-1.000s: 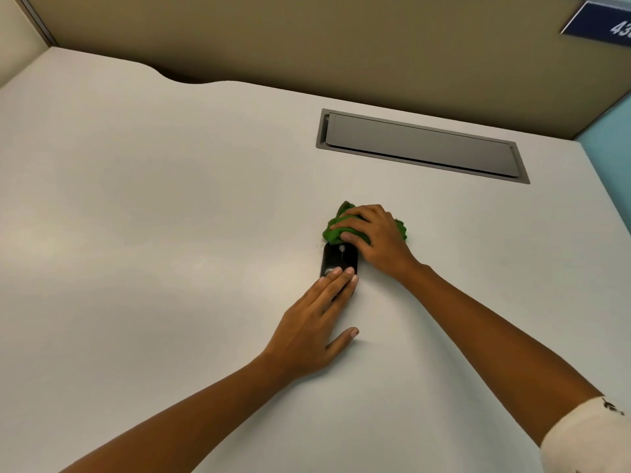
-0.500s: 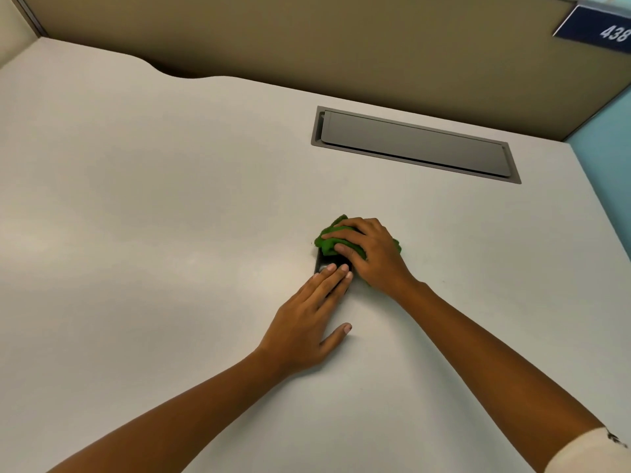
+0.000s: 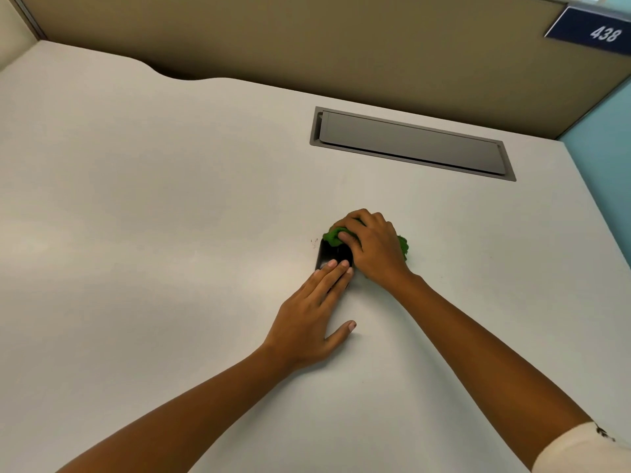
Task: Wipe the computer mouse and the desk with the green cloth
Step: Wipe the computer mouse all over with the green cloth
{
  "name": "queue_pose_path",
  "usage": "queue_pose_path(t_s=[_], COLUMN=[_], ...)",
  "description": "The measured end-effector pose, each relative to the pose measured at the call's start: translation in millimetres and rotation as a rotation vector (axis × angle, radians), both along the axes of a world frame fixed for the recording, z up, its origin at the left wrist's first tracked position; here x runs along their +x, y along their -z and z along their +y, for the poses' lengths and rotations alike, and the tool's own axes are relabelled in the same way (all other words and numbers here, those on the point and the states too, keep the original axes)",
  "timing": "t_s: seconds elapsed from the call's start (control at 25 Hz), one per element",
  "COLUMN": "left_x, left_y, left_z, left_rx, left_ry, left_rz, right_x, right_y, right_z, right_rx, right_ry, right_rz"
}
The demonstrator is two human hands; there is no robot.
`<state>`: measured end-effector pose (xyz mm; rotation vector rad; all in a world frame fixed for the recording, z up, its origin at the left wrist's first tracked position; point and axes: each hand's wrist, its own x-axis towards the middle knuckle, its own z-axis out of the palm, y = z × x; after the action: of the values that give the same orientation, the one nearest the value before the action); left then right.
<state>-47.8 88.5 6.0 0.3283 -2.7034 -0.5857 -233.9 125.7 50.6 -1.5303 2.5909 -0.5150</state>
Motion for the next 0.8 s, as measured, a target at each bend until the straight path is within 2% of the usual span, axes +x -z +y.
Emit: queue_pose_path(t_s=[0.12,0.28,0.48,0.64,0.8], left_x=[-0.1,-0.3,1.0,0.6,-0.5], left_y=[1.9,2.5,1.5,0.3,1.1], left_z=[0.1,0.0,0.5,0.1,0.9], left_rx=[-0.007,-0.013,0.006,-0.006,-0.025], left_ry=[-0.005,-0.006,0.010,0.011,-0.006], left_rz=[-0.008,-0.004,0.001,-0.028,-0.041], right_x=[-0.9,-10.5,-30.5,-37.2,-32.2], right_y=[-5.3,-8.2,-8.0,-6.9,-15.3], right_z=[-5.1,9.9,-1.1,-13.8,-15.8], right_rx=[0.058,0.047,0.118,0.112,0.158], right_ry=[-0.003,-0.211,-0.333,-0.294,-0.355], right_rz=[-0.042,-0.366,-0.280,-0.243,-0.027])
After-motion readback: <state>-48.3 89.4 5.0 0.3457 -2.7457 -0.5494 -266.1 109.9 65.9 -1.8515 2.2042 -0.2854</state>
